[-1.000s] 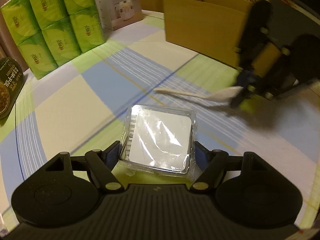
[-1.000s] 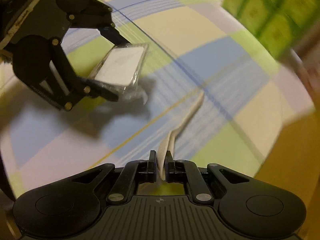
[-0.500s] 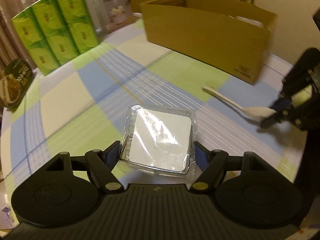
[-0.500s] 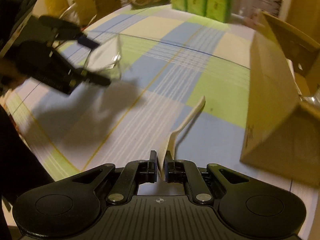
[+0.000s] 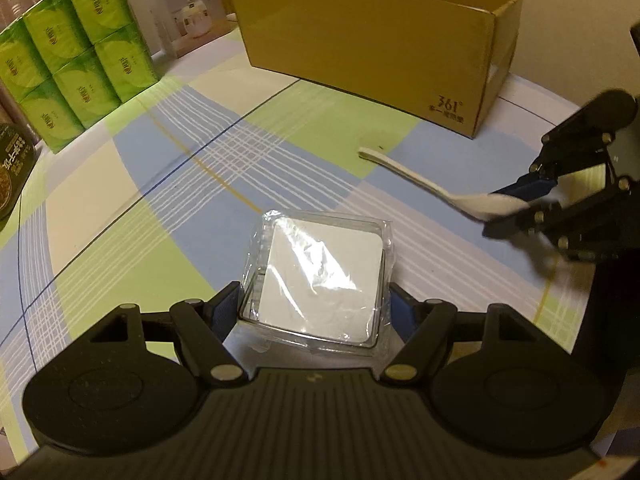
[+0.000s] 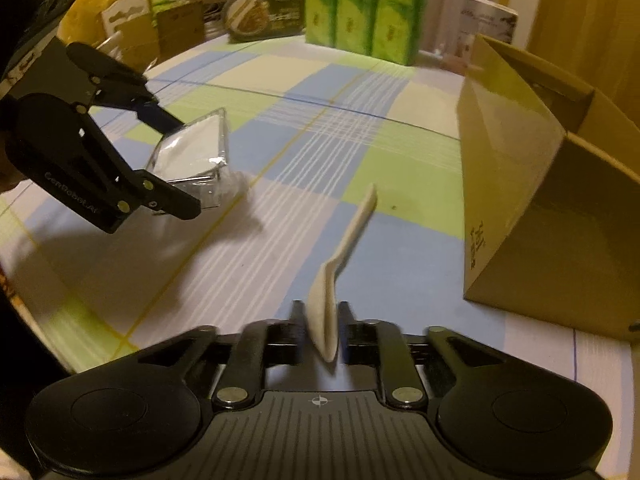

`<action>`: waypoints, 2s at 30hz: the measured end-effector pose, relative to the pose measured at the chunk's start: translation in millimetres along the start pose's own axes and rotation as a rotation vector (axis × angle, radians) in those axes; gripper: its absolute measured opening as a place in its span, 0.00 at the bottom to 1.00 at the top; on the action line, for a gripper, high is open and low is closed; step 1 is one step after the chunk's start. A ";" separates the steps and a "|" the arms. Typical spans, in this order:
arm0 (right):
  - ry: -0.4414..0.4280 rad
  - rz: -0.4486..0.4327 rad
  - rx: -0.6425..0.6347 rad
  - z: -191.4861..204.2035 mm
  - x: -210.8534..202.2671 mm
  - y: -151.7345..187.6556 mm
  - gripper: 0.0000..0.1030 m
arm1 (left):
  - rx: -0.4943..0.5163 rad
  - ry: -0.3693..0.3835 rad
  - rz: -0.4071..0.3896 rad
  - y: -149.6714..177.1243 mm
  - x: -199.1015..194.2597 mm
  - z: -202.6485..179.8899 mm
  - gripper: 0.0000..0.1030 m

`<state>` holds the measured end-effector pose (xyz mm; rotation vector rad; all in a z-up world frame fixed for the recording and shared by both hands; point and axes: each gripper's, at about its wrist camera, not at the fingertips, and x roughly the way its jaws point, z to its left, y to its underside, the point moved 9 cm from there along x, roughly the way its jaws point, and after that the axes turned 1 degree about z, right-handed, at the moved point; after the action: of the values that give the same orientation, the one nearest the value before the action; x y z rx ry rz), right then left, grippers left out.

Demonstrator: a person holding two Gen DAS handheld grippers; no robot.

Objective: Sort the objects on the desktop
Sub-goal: 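Grasp the wrapped white packet with the left tool while the right tool grasps the spoon handle, then lift and carry the packet and spoon toward the cardboard box with both tools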

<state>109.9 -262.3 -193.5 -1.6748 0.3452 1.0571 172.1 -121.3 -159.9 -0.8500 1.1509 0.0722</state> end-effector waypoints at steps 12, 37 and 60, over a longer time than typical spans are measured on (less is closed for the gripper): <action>0.003 -0.037 0.030 6.0 1.3 -3.8 0.35 | -0.009 0.004 0.011 -0.9 9.4 1.8 0.71; 0.000 -0.071 0.328 2.5 -16.9 0.9 0.48 | 0.013 -0.007 0.020 -4.2 19.5 -1.6 0.65; 0.103 -0.117 0.139 10.8 -31.3 -7.0 0.29 | -0.010 0.010 -0.006 -17.1 10.7 -3.9 0.64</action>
<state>92.0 -258.6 -165.0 -1.6082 0.3739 0.8434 181.6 -139.5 -159.8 -0.8639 1.1581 0.0687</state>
